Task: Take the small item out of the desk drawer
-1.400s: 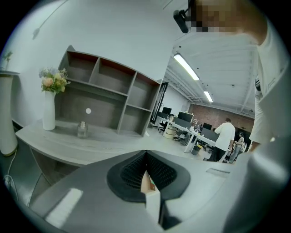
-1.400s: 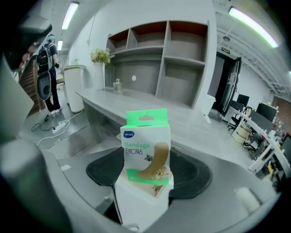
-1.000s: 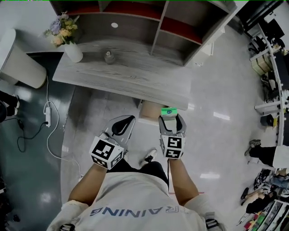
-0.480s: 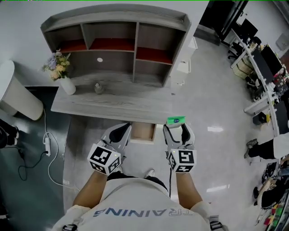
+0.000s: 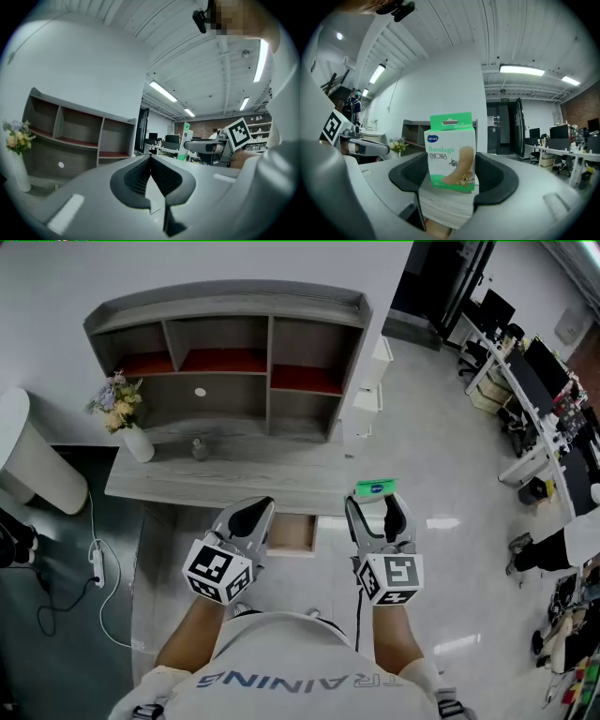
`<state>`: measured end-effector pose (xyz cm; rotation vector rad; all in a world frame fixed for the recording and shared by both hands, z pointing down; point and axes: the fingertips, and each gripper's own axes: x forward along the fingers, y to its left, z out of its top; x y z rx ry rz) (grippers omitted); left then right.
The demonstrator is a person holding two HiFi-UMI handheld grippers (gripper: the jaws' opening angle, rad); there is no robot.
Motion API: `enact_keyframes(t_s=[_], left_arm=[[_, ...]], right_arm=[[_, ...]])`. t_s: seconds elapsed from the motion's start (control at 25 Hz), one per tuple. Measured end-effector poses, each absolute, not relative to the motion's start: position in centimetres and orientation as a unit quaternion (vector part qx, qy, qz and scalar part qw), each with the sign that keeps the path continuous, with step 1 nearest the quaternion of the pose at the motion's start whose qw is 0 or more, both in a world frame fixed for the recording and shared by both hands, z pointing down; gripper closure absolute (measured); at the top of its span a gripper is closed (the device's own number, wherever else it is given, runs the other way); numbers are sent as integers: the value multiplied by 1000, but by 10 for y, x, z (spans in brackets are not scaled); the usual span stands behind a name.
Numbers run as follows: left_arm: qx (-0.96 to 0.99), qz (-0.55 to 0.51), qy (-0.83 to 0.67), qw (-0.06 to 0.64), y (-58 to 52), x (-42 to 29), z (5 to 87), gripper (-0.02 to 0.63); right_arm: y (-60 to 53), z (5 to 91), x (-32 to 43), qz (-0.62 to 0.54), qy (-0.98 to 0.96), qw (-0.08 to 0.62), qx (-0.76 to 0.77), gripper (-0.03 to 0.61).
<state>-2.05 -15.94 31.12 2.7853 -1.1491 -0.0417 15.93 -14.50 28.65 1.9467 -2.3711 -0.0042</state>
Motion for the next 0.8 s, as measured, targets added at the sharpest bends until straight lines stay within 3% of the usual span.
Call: enact_keyframes(t_s=[0.8], left_arm=[[922,-6,-381,65,-155,-27,313,612]], right_arm=[[-145,293,156,-2,-769,46,638,249]])
